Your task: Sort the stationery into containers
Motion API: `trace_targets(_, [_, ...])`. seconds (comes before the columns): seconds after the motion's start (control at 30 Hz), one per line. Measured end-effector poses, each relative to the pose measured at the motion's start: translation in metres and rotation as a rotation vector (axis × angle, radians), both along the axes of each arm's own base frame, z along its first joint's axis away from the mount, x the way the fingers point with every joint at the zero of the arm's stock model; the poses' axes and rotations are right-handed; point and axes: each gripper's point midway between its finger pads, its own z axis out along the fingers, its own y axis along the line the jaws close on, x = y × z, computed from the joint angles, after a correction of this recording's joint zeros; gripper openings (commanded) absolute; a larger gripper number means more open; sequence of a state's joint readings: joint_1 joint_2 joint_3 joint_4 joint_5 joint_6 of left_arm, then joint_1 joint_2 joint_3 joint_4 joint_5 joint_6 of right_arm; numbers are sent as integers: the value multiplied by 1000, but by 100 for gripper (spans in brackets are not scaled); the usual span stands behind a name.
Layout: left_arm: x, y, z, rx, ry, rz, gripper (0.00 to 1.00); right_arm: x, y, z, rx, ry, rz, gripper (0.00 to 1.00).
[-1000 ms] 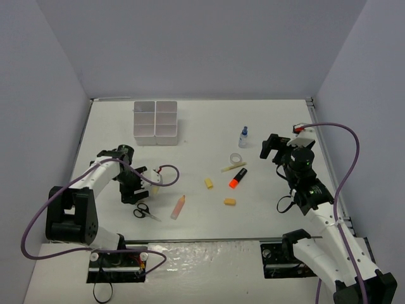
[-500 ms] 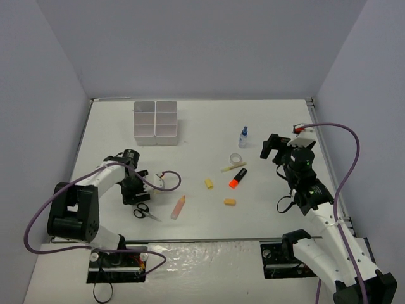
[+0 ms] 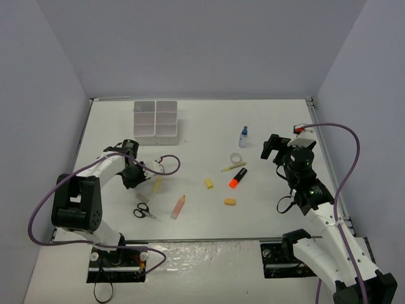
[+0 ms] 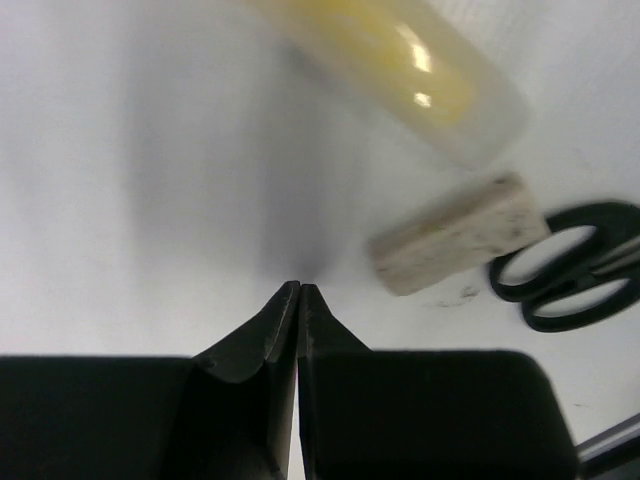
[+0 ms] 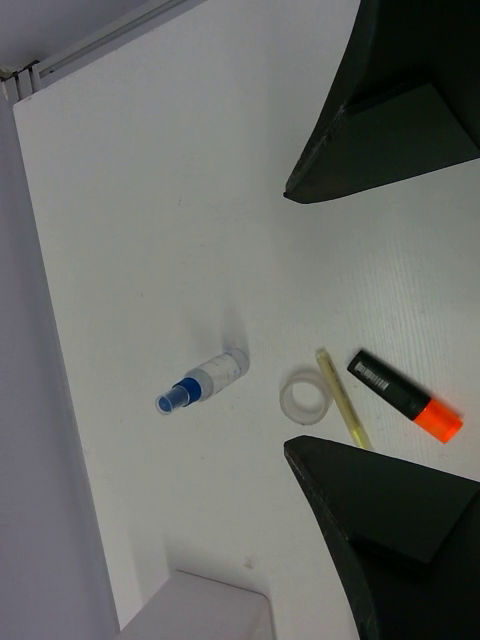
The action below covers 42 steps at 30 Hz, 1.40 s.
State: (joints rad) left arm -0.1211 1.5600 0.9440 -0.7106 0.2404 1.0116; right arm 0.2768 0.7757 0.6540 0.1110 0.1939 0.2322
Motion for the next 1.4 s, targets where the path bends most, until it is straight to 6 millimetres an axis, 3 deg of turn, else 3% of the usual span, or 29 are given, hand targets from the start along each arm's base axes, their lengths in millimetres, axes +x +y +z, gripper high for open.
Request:
trace_targets(0.23, [78,-10,93,-147,-251,105,0,0,0,-1,-2,3,-2,100])
trace_targets(0.3, [82,-14,106,-167,-282,95,0,0,-1,-1,-3,3,-2,100])
trace_targets(0.43, [80,-15,108,-171,-274,98,0,0,-1,-1,-5,2,-6,100])
trace_targets(0.53, [96,-15,122,-175,-283,133,0,0,-1,-2,-6,6,-7,100])
trace_targets(0.6, [113,-20,136,-192,-310,102,6,1,-1,-4,-8,13,-7,100])
trace_targets(0.63, [117,-23,141,-200,-320,67,23,1,-1,-5,-9,16,-7,100])
trace_targets(0.67, [110,-25,137,-203,-300,20,40,0,-1,-5,-10,18,-7,100])
trace_targets(0.73, [91,-29,128,-204,-259,-87,58,0,-2,-5,-10,17,-9,100])
trace_targets(0.87, [18,-31,76,-181,-82,-276,62,-4,-5,-1,-9,2,-18,100])
trace_targets(0.97, [-14,-34,48,-196,12,-358,61,-3,-5,-1,-11,3,-18,100])
trace_targets(1.07, [-25,-36,35,-215,34,-427,61,-2,-4,-8,-18,25,-17,100])
trace_targets(1.3, [-24,-37,13,-214,10,-572,61,-3,-5,-6,-18,21,-18,100])
trace_targets(1.4, [-17,-35,4,-193,-7,-605,56,-4,-5,-4,-19,14,-17,100])
